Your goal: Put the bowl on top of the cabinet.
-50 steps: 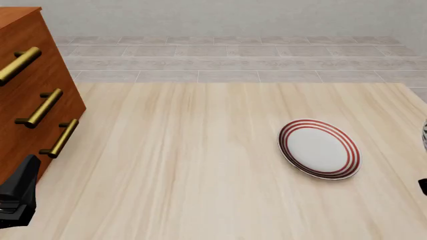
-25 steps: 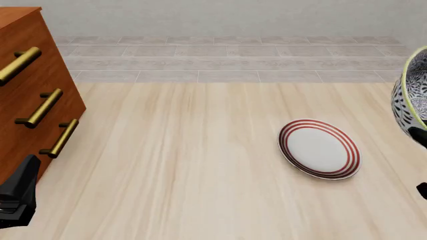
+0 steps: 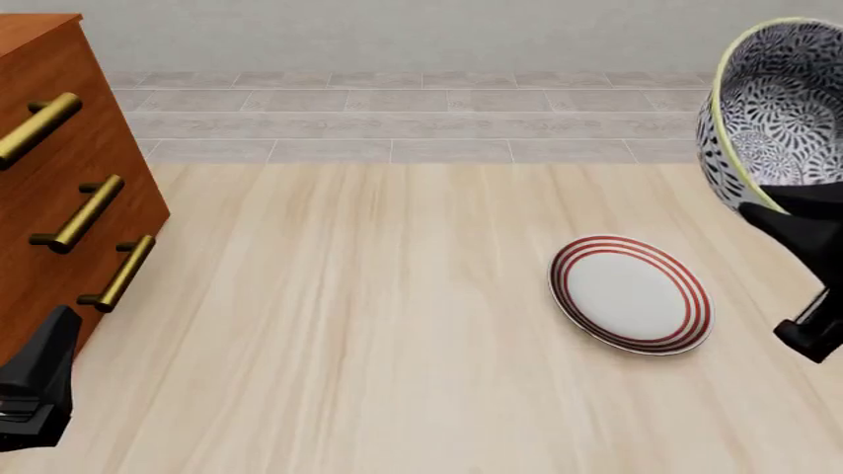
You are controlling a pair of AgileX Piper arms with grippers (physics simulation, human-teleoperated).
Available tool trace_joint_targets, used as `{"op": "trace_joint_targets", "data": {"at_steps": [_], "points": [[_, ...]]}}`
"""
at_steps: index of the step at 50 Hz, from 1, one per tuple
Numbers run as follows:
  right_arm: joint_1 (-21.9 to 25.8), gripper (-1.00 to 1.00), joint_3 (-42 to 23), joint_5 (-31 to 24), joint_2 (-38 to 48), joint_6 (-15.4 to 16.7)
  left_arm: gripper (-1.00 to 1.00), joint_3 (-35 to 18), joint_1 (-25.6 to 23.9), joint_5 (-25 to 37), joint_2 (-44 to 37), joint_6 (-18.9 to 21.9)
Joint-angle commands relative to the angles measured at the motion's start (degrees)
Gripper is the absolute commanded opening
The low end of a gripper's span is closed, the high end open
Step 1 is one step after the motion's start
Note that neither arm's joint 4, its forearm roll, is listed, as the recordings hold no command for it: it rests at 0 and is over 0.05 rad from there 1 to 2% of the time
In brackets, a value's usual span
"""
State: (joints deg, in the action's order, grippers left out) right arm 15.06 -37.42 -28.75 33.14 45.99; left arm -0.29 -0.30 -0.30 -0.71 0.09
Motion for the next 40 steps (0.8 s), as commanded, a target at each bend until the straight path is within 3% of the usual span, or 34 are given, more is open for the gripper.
{"op": "trace_joint_targets", "data": {"at_steps": [1, 5, 8, 11, 13, 21, 31, 37, 39, 40], "points": [[4.0, -1.00, -0.9, 4.5, 3.6, 2.6, 1.00, 0.1, 0.0, 0.1, 0.1, 0.0], [5.8, -1.00, -0.3, 6.0, 4.4, 4.1, 1.00, 0.0, 0.0, 0.1, 0.1, -0.1], [6.0, -1.00, 2.1, 7.6, 5.0, 7.9, 1.00, -0.2, 0.0, 0.3, 0.0, -0.1], [7.4, -1.00, 1.7, 8.2, 5.9, 6.6, 1.00, 0.0, 0.0, 0.2, 0.1, -0.1], [8.4, -1.00, 2.8, 9.5, 6.4, 8.5, 1.00, 0.0, 0.0, 0.2, 0.2, -0.1], [11.3, -1.00, 3.0, 12.7, 9.7, 9.1, 1.00, 0.0, 0.0, 0.1, 0.1, -0.1], [12.3, -1.00, 3.2, 14.7, 12.0, 9.9, 1.00, 0.0, 0.0, 0.2, 0.2, -0.1], [12.8, -1.00, 3.3, 15.6, 12.9, 10.4, 1.00, 0.1, -2.7, -0.2, -0.3, 0.0], [12.7, -1.00, 3.5, 15.8, 13.2, 10.7, 1.00, 0.0, -3.4, -4.0, -7.2, -1.4], [13.2, -1.00, 3.4, 15.9, 13.4, 10.6, 1.00, -1.3, -3.0, -1.2, -3.2, -1.5]]}}
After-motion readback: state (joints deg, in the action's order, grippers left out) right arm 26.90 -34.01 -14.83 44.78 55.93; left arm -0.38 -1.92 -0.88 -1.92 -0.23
